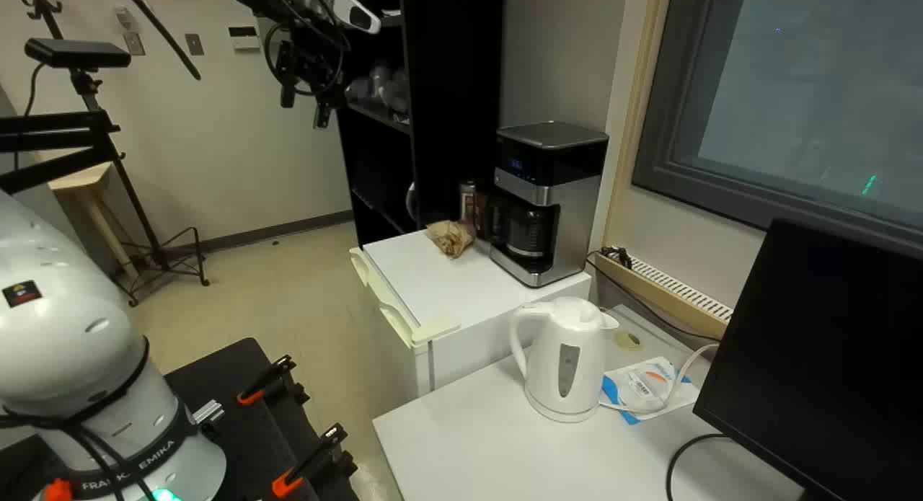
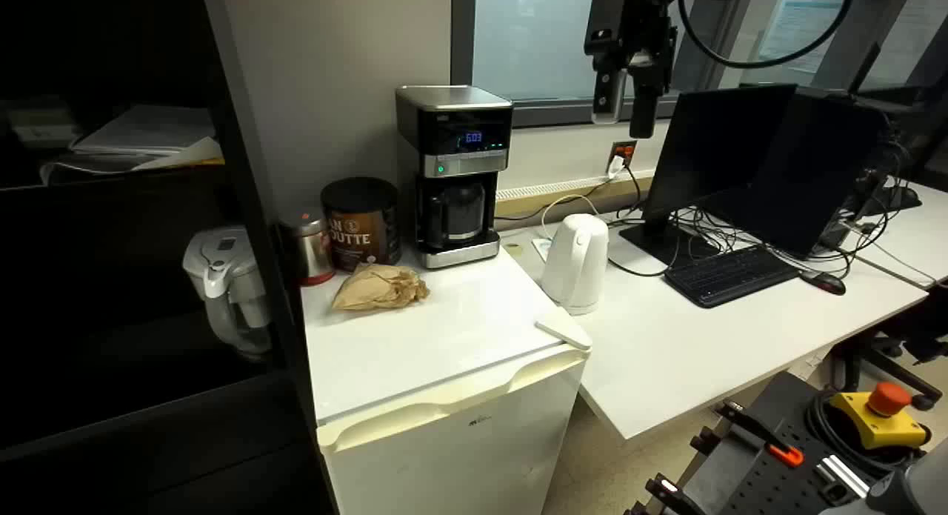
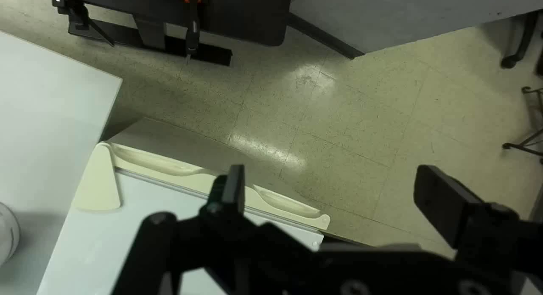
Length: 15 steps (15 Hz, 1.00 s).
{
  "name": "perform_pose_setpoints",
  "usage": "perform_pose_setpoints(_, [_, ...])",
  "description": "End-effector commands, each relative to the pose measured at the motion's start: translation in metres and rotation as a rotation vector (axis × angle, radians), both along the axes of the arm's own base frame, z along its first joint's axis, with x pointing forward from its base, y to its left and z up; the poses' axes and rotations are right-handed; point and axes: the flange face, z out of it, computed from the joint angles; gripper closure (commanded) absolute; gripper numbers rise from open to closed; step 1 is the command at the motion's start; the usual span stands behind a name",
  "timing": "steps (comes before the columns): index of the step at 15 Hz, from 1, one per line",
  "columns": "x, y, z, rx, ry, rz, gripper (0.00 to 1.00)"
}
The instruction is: Press a button on the coffee maker
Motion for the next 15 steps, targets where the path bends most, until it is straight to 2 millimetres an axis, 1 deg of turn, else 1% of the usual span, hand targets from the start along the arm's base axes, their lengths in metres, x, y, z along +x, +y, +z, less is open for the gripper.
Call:
perform_pose_setpoints(1, [0.0, 0.0, 0.001, 0.0, 0.001, 0.0, 0.0])
perform_pose_setpoints(6, [0.0, 0.0, 0.001, 0.0, 0.001, 0.0, 0.0])
perform_pose_setpoints(7, [0.001, -0.003, -0.001, -0.013, -0.005, 0.005, 0.0])
perform_pose_setpoints(11, [0.007, -0.022, -0.015, -0.084, -0.028, 0.048, 0.0])
perform_pose_setpoints(15, [0.021, -0.047, -0.032, -0.174, -0.069, 0.126, 0.0])
